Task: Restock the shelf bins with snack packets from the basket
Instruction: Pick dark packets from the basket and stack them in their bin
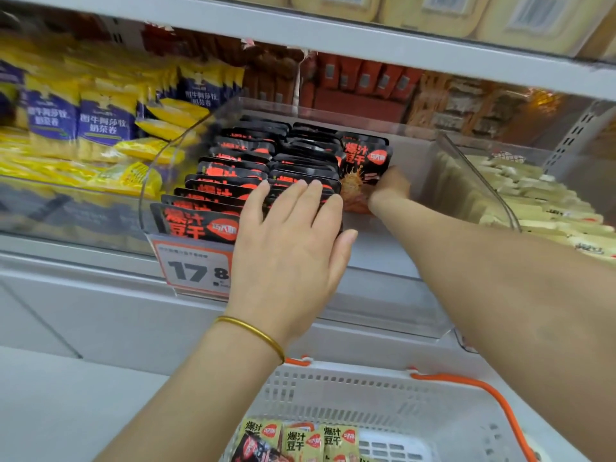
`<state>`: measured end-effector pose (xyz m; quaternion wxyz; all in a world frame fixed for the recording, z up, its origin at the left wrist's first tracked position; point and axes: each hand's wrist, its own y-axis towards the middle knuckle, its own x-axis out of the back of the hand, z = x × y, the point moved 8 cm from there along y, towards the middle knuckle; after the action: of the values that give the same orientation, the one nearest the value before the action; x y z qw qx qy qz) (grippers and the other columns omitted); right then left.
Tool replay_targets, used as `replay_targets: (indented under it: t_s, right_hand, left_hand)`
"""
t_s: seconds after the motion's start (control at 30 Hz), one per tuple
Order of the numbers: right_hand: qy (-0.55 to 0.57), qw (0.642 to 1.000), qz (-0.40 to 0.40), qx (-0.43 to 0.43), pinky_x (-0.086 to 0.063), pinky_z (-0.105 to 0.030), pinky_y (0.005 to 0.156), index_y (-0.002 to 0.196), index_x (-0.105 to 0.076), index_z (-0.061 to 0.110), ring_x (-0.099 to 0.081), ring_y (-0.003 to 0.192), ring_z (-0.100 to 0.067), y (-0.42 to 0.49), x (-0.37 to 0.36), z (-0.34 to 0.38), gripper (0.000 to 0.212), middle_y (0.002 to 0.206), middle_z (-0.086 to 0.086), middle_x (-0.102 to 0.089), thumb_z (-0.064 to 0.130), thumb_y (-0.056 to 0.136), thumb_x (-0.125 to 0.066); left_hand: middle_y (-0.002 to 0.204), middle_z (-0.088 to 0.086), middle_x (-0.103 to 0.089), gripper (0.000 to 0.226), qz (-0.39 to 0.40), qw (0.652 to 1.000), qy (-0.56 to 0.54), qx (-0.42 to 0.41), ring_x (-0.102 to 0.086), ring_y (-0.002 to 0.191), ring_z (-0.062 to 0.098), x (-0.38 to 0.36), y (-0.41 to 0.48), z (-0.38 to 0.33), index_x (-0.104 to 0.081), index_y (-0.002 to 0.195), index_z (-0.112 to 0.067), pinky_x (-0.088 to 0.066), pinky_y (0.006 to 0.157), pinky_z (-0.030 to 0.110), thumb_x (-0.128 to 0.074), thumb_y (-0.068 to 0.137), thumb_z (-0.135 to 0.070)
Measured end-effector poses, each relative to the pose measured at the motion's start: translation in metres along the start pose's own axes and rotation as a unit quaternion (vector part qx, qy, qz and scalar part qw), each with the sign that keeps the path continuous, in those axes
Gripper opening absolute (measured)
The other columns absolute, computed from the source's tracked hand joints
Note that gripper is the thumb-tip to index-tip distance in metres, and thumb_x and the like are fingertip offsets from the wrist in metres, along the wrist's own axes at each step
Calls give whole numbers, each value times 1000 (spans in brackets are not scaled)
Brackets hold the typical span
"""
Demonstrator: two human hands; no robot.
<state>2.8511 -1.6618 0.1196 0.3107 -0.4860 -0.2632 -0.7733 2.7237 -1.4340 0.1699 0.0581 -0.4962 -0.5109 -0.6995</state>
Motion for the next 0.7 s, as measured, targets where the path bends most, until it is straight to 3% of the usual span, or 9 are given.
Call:
replay_targets:
  t_s: [0.23,0.33,0.43,0.53,0.57,0.63,0.7]
  right_hand:
    - [-62,993,-6,100,-41,-23,94,120,-55,3,-54,118,-24,-39,53,24,27,125,-13,-57,6,94,-48]
    - [-2,989,-31,147,-50,-13,62,97,-60,3,-64,82,-25,-63,97,30,15,89,-16,-63,-4,86,-54]
    - [148,967,-11,206,-58,-34,56,78,-52,12,-70,61,-23,-127,136,11,19,74,-12,-65,-6,83,-54]
    - [155,949,36,273,-54,-30,51,74,-52,16,-67,52,-15,-199,129,-37,21,65,1,-60,-2,83,-58]
    - [133,950,61,274,-54,-30,53,73,-52,17,-66,53,-15,-213,110,-60,21,63,4,-58,-1,82,-58]
    - [74,951,186,236,-54,-29,58,74,-53,18,-69,60,-18,-232,45,-105,21,64,5,-57,0,84,-55]
    - [-46,917,331,219,-50,-29,67,87,-63,10,-69,78,-23,-257,-33,-145,13,78,-2,-64,1,87,-54]
  left_hand:
    - [129,8,-59,45,-37,999,4,0,-51,122,27,8,-3,-2,-63,120,-14,-28,106,50,-33,96,-40]
    - [122,5,-61,37,-112,993,1,-28,-51,115,28,29,-13,-18,-66,111,-15,-30,96,45,-40,95,-36]
    - [113,4,-64,30,-149,987,-32,-48,-46,106,27,42,-28,-42,-68,100,-15,-31,87,42,-44,93,-30]
    - [108,4,-65,25,-82,991,-63,-87,-46,100,26,28,-53,-79,-68,94,-15,-31,83,41,-46,90,-27]
    - [107,5,-65,23,-51,991,-65,-106,-45,98,26,19,-64,-89,-68,92,-14,-31,82,40,-48,89,-26]
    - [106,6,-65,21,16,987,-61,-148,-45,98,26,1,-90,-107,-67,89,-13,-31,81,40,-49,87,-25]
    - [104,7,-64,22,79,978,-55,-184,-46,98,27,-16,-112,-118,-66,87,-13,-31,80,39,-48,86,-25]
